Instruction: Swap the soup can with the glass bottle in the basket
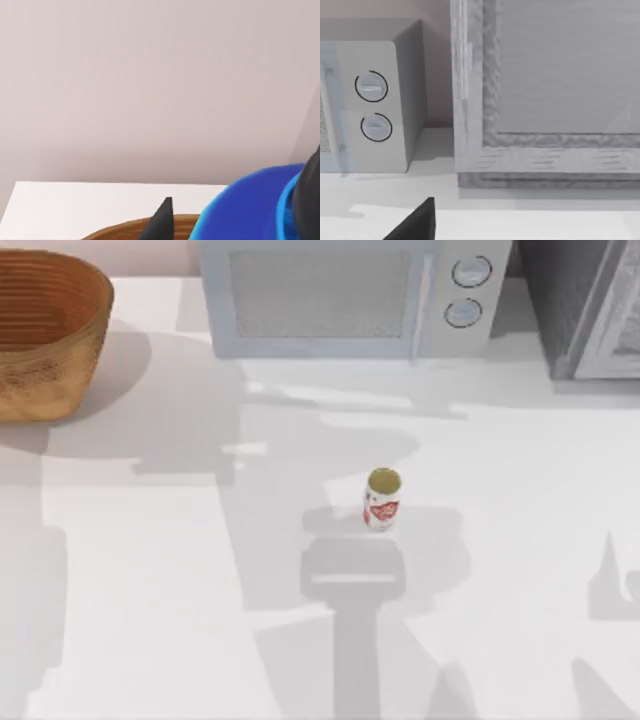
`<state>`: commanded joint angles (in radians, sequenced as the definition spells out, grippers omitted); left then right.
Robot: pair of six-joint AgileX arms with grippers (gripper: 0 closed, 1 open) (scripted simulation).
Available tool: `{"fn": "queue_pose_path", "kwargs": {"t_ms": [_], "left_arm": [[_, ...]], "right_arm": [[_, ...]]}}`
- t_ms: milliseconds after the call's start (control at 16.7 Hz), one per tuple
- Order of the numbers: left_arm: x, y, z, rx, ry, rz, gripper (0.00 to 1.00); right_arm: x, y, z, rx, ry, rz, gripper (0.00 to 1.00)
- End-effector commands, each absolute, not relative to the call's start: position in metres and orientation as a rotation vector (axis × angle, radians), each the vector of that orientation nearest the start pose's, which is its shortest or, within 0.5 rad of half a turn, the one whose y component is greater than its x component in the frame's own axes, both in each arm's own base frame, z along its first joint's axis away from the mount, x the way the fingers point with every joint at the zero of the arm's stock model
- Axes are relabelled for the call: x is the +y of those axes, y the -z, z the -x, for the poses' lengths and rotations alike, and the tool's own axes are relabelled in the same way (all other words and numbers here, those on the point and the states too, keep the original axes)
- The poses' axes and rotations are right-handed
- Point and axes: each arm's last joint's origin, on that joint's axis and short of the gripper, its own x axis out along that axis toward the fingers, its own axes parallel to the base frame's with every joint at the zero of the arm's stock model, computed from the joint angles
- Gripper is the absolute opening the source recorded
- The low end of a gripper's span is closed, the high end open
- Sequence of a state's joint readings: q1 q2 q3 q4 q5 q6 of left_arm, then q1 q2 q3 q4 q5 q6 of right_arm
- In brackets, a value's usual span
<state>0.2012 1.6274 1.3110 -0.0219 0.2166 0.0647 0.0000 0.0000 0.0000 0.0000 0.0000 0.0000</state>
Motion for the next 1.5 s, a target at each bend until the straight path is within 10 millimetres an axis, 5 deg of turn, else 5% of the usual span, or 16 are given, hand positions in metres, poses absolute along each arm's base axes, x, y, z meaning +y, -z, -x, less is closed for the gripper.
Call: {"fn": "queue_pose_path", "kwargs": {"t_ms": [300,720,960,1500], "left_arm": [[0.072,-0.306,-0.383,0.333,0.017,0.018,0.00],[0.071,-0.269,-0.424,0.328,0.012,0.019,0.00],[0.071,-0.267,-0.425,0.328,0.012,0.019,0.00],[0.071,-0.267,-0.425,0.328,0.012,0.019,0.68]], "right_arm": [[-0.001,-0.160,-0.106,0.000,0.000,0.000,1.00],[-0.001,-0.160,-0.106,0.000,0.000,0.000,1.00],[-0.001,-0.160,-0.106,0.000,0.000,0.000,1.00],[-0.001,-0.160,-0.106,0.000,0.000,0.000,1.00]]}}
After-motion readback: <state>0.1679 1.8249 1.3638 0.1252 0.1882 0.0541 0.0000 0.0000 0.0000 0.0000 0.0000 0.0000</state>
